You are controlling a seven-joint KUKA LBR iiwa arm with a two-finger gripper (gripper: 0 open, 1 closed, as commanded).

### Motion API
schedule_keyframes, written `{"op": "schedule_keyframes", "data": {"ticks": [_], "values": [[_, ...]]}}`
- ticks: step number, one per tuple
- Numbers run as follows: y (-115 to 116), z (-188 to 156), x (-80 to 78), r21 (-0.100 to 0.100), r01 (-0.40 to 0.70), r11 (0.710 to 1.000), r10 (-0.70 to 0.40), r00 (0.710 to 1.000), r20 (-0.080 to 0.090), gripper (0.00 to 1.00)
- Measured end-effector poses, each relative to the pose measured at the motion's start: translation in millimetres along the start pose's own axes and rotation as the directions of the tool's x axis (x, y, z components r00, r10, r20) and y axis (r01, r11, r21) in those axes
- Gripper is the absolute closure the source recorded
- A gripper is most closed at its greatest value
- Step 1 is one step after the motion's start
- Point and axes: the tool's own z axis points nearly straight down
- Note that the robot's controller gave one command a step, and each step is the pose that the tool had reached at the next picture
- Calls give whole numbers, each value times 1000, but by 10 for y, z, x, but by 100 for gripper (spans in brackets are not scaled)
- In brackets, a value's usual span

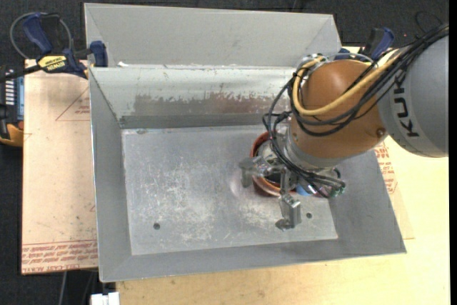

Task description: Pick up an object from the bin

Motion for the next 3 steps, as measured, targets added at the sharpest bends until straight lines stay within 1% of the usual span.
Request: {"op": "schedule_keyframes", "data": {"ticks": [1,2,3], "values": [[-76,-15,-292,-3,-155,988,155,988,12,0],[-76,-142,-191,-4,-116,993,116,993,7,0],[-74,23,171,-5,59,998,-59,998,7,0]]}}
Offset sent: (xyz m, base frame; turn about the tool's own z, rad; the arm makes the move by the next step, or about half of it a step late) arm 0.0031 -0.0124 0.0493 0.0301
